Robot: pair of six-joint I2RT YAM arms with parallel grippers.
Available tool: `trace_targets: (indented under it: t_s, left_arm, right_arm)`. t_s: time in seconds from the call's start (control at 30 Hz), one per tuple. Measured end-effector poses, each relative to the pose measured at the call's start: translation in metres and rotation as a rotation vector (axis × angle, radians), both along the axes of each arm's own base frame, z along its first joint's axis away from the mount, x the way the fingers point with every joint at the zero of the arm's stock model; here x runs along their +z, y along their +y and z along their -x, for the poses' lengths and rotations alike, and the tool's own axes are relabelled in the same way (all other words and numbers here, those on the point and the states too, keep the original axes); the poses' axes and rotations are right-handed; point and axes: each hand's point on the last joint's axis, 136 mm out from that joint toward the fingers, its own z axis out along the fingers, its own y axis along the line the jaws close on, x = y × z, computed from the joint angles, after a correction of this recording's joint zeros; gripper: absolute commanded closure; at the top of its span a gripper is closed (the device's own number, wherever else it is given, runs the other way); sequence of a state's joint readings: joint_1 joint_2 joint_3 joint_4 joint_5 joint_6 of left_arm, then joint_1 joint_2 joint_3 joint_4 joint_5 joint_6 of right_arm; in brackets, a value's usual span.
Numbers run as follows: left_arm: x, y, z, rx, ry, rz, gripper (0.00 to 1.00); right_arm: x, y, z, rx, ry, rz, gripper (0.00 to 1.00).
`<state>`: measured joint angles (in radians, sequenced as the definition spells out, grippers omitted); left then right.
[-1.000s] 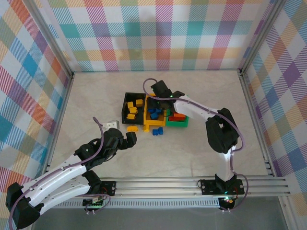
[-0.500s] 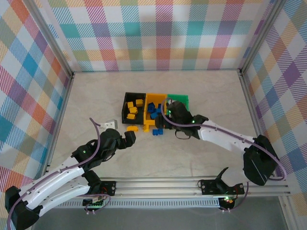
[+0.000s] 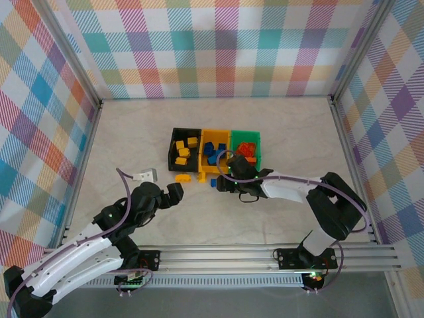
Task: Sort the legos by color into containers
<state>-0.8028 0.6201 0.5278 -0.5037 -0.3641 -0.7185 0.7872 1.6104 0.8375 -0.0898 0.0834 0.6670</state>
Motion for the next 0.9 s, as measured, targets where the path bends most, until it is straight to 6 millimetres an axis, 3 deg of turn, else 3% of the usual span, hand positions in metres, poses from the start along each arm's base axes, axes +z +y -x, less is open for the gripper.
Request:
trace_targets:
  t_s: [0.23,0.53,0.67,0.77,0.9]
  left_arm:
    - [-0.001,0.002,0.001,0.004,0.001,-0.006,0.0]
    - [-0.009,0.006,0.002,0.013,0.014,-0.029,0.0]
    - [-0.009,0.006,0.002,0.013,0.013,-0.029,0.0]
    - [-0.009,0.007,0.002,0.016,0.012,-0.031,0.0]
    - [-0.009,0.007,0.002,0.016,0.012,-0.031,0.0]
  right_arm:
    - [-0.002,0.0,-0.015,-0.061,-0.021,0.027,0.5]
    - [-0.006,-0.003,-0.018,-0.108,-0.018,0.04,0.55]
    - [-0.005,-0.026,-0.002,-0.137,-0.011,0.069,0.55]
    - [-0.002,-0.041,0.01,-0.142,-0.004,0.095,0.5]
    - [0.016,-0.04,0.012,-0.108,-0.031,0.068,0.35]
